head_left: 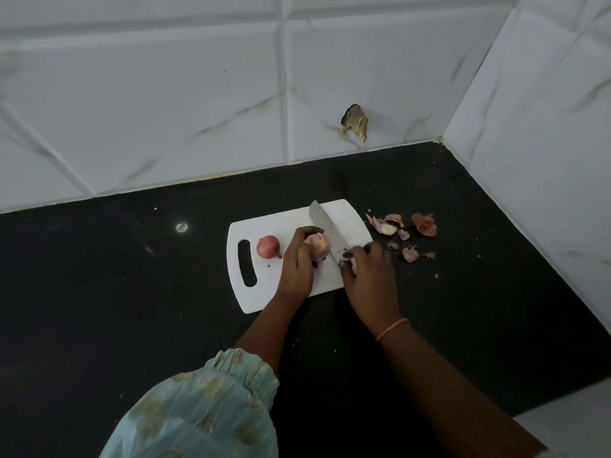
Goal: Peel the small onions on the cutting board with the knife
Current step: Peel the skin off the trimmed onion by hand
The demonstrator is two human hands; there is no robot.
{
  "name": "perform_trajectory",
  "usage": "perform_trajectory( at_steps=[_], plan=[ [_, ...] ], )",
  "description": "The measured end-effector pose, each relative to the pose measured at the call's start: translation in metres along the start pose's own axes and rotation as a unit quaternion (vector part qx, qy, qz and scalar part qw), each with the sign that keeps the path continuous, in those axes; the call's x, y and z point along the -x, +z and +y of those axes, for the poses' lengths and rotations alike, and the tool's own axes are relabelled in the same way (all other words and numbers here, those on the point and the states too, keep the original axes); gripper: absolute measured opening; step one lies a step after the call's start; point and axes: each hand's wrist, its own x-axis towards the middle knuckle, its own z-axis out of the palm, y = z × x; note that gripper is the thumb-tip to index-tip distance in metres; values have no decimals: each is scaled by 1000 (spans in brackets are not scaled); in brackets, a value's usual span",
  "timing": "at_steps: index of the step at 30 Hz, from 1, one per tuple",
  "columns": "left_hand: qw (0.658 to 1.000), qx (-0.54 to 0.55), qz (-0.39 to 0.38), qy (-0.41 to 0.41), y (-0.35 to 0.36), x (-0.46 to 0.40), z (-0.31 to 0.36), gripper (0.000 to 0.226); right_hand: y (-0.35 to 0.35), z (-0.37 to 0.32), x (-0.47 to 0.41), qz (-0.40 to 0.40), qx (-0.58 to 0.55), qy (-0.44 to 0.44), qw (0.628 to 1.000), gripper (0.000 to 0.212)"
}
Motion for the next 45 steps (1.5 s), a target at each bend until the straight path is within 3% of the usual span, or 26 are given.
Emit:
perform_trajectory(
  at_steps=[4, 7, 13, 24, 34, 41, 45],
  plan=[
    [1000, 11, -2, 14, -2, -2, 1, 37, -3, -10, -24, -27, -220, -64, 973, 26],
    [1000, 20, 5, 15, -2, -2, -2, 28, 4, -15, -32, -39, -255, -69, 964, 19],
    [999, 29, 11, -6, -3, -4, -5, 26, 19, -21, -34, 31, -306, 3, 951, 12],
    [999, 26, 19, 3, -2, -3, 1, 24, 25, -24, -37, 54, -283, -42, 957, 10],
    [999, 15, 25, -26, -2, -4, 1, 24, 17, -7, -33, -18, -156, -131, 979, 8],
    [999, 27, 25, -29, -1, -3, 0, 27, -14, 30, -34, 135, -171, 10, 976, 11],
    [1000, 10, 6, 1, -2, -3, 1, 33, -15, 26, -35, 112, -147, 17, 983, 20]
  ],
)
